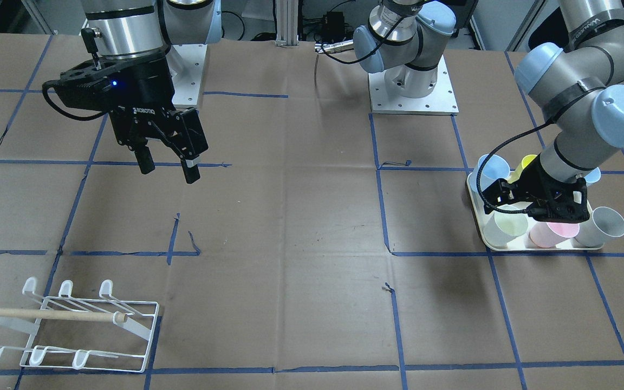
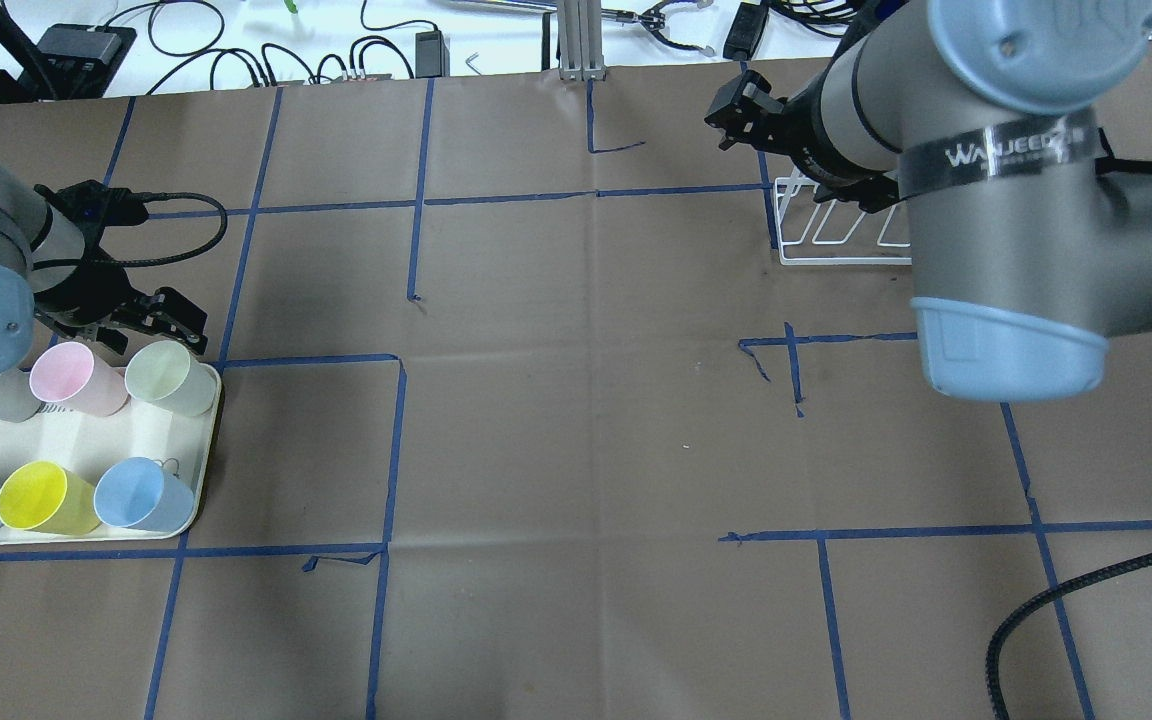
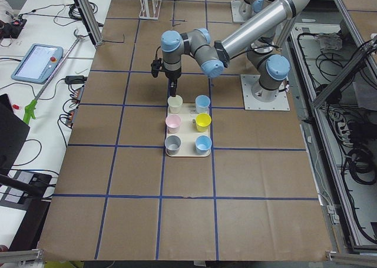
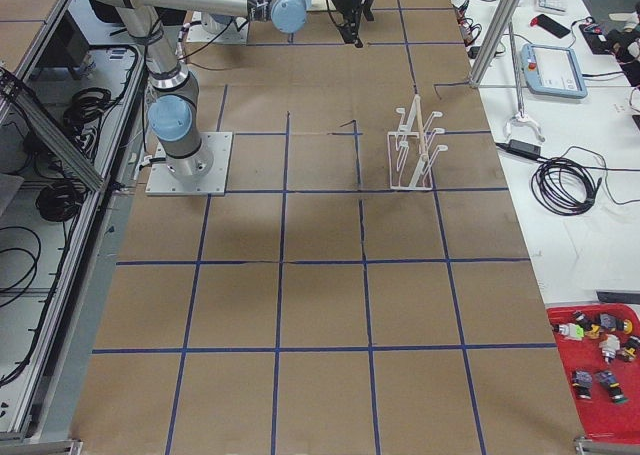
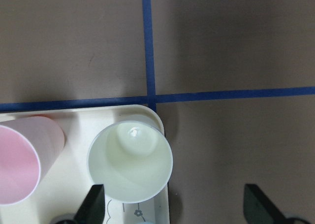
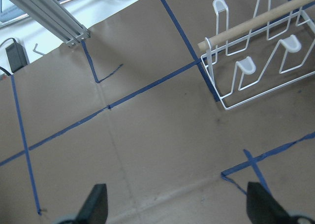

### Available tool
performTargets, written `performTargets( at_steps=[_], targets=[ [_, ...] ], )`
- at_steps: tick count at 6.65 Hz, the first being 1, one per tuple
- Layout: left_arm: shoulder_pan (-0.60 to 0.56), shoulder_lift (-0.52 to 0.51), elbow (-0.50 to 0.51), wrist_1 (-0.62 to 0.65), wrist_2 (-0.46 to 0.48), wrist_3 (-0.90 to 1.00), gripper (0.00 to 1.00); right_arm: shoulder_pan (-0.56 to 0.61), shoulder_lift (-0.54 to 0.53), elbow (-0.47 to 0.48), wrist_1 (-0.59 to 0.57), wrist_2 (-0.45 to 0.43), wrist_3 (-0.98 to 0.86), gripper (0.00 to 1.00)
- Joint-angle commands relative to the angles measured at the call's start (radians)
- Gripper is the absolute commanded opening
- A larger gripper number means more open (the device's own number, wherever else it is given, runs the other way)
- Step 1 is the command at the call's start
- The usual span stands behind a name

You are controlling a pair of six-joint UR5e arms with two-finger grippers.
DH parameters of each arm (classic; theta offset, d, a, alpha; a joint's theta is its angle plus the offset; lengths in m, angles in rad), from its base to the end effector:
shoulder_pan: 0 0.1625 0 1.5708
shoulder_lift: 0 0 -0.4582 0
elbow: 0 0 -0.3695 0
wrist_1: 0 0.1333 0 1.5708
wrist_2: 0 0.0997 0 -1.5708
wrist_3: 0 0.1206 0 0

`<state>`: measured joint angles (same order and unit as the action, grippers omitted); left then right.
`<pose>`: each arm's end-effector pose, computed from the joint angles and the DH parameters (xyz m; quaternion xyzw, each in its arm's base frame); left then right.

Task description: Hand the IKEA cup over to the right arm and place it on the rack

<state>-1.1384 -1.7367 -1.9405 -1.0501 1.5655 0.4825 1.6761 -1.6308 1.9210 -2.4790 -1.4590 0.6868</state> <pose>0.0843 -0.5022 0.3038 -0.0250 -0.9997 -0.0055 0.0057 0.1961 -0.4592 0.4742 0.2564 0.9161 -0.2596 0.1662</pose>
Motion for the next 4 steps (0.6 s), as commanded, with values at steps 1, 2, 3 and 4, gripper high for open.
performTargets(
  at_steps=[1, 2, 3, 4],
  targets=[
    [-0.003, -0.047, -0.053, 0.086, 0.008, 0.001, 0.99, 0.002, -0.004, 0.186, -0.556, 0.173, 0.272, 1.0],
    [-0.001, -0.047, -0.063, 0.091, 0.011, 0.007, 0.99, 0.008, -0.007, 0.219, -0.567, 0.187, 0.469, 1.0],
    [-0.001, -0.049, -0.063, 0.09, 0.013, 0.005, 0.99, 0.01, 0.0, 0.225, -0.568, 0.271, 0.609, 1.0],
    [0.003, -0.049, -0.061, 0.09, 0.014, 0.008, 0.94, 0.007, 0.006, 0.227, -0.561, 0.326, 0.631, 1.0]
  ],
)
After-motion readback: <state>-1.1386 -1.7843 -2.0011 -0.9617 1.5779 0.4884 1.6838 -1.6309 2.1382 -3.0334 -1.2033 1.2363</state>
